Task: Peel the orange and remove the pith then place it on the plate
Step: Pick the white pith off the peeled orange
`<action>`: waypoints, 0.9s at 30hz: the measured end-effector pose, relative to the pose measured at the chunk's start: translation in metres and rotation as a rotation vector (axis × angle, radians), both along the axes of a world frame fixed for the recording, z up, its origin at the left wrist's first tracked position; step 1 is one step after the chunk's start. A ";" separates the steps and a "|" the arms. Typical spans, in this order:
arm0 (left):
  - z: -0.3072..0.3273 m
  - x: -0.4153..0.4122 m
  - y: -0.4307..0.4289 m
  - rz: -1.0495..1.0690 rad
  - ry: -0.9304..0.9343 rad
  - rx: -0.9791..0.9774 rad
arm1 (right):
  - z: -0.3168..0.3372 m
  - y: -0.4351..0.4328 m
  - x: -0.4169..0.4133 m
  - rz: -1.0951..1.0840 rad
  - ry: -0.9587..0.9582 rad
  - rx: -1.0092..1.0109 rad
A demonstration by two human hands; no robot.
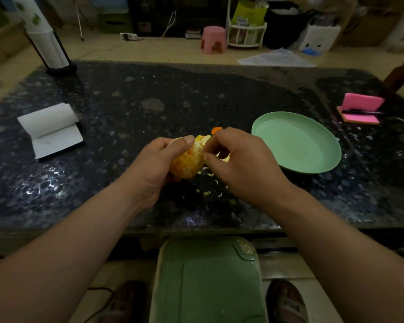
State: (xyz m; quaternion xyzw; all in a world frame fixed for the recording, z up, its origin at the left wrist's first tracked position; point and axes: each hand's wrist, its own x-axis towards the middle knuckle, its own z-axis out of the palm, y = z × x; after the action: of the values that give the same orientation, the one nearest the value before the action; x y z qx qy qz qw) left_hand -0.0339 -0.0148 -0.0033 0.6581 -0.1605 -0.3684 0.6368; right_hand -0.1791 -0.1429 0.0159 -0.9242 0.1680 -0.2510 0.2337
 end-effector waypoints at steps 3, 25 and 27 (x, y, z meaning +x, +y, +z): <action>0.000 -0.001 0.000 -0.031 -0.026 0.012 | -0.001 0.000 -0.001 -0.004 0.005 -0.061; 0.006 -0.009 0.001 -0.034 -0.110 0.036 | -0.003 0.002 0.001 0.035 0.005 -0.219; 0.005 -0.008 0.000 -0.037 -0.098 0.028 | -0.003 0.003 0.001 0.029 0.001 -0.206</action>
State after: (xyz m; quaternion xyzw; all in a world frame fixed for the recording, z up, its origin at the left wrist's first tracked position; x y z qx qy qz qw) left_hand -0.0422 -0.0143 0.0015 0.6809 -0.1983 -0.3497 0.6121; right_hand -0.1781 -0.1403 0.0126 -0.9458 0.1278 -0.2632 0.1408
